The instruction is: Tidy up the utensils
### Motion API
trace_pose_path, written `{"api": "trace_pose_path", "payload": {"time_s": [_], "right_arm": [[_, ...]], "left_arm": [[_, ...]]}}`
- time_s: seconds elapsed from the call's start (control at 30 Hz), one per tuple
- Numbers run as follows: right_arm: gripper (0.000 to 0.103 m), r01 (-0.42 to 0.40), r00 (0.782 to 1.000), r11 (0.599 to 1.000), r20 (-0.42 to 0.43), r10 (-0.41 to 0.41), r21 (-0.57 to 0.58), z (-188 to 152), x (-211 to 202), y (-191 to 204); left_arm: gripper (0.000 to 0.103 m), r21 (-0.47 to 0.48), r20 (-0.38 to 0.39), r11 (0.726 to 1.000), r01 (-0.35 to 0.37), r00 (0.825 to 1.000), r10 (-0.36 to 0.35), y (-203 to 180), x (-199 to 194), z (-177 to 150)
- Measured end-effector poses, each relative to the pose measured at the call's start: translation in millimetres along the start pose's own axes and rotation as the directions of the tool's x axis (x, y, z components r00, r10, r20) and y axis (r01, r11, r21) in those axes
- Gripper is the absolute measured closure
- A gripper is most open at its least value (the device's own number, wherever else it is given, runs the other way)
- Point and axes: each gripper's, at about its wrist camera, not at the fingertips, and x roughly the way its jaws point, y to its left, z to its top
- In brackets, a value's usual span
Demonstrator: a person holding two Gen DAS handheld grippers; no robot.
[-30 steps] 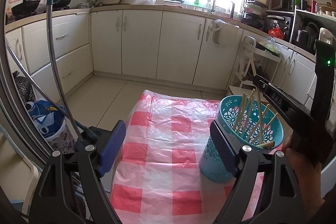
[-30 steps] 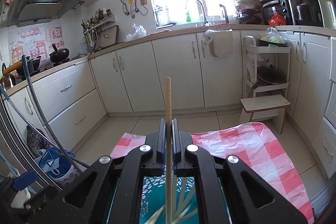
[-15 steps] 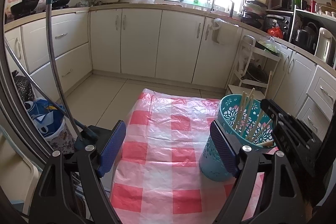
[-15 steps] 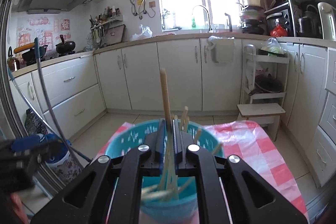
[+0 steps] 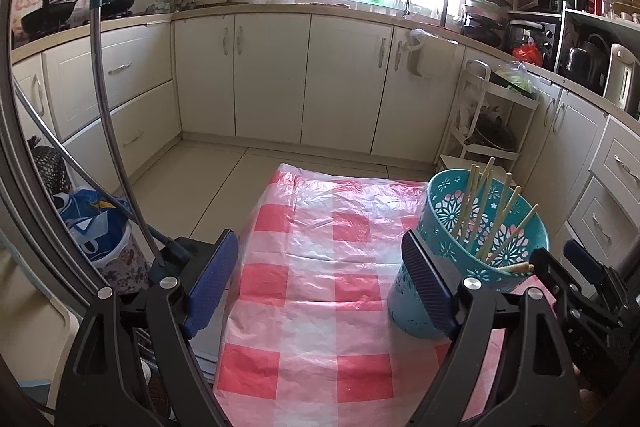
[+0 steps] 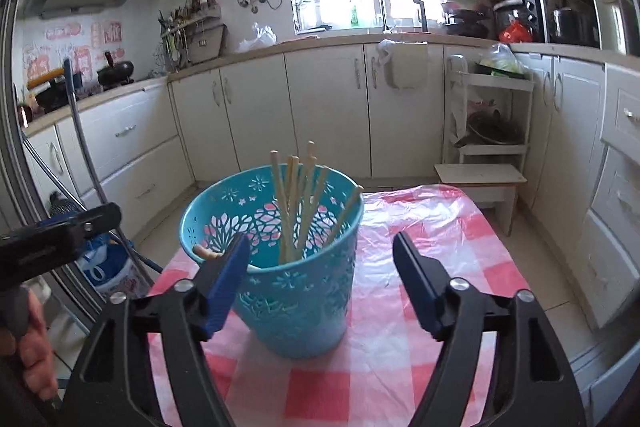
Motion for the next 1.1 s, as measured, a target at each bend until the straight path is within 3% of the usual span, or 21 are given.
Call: {"api": "trace_pose_path", "payload": {"time_s": [0.07,0.3,0.47,0.73,0.87,0.97,1.1], "right_arm": [[0.018,0.024,0.999,1.0,-0.024,-0.024,0.013,-3.3,-11.0,-5.1],[0.012,-0.005,1.0,1.0,-0.009,0.005,0.01,-2.5,-57.4,-7.5],[0.008,-0.05,0.999,0.999,-0.019,0.05,0.021,-0.3,-91.5,-5.9],[0.008,-0.059,0.994,0.998,-0.093,0.061,0.02,-14.6,-131.4,1.1],[0.008,-0.048,0.991,0.999,-0.124,0.05,0.023,-20.0,-149.9,0.8],[0.007,-0.035,0.989,0.999,-0.14,0.039,0.03,-22.7,-165.0,-1.1],[0.007,-0.038,0.986,0.999,-0.163,0.044,0.036,-26.3,-192.5,-1.4]], "left_arm": [[0.019,0.025,0.007,1.0,-0.01,1.0,0.01,-2.7,-3.7,-1.7],[0.008,0.056,0.021,0.998,-0.035,0.999,0.033,-5.1,-28.8,-14.8],[0.008,0.044,0.029,0.998,-0.049,0.998,0.048,-9.3,-64.2,-28.4],[0.008,-0.009,-0.038,0.998,-0.068,0.997,0.068,-29.0,-121.1,-50.9],[0.008,0.012,-0.073,0.998,-0.063,0.995,0.063,-40.4,-144.2,-63.8],[0.008,0.021,-0.118,1.0,-0.02,0.993,0.023,-46.0,-165.2,-70.4],[0.008,0.061,-0.159,0.998,-0.028,0.987,0.037,-51.2,-191.4,-75.5]]}}
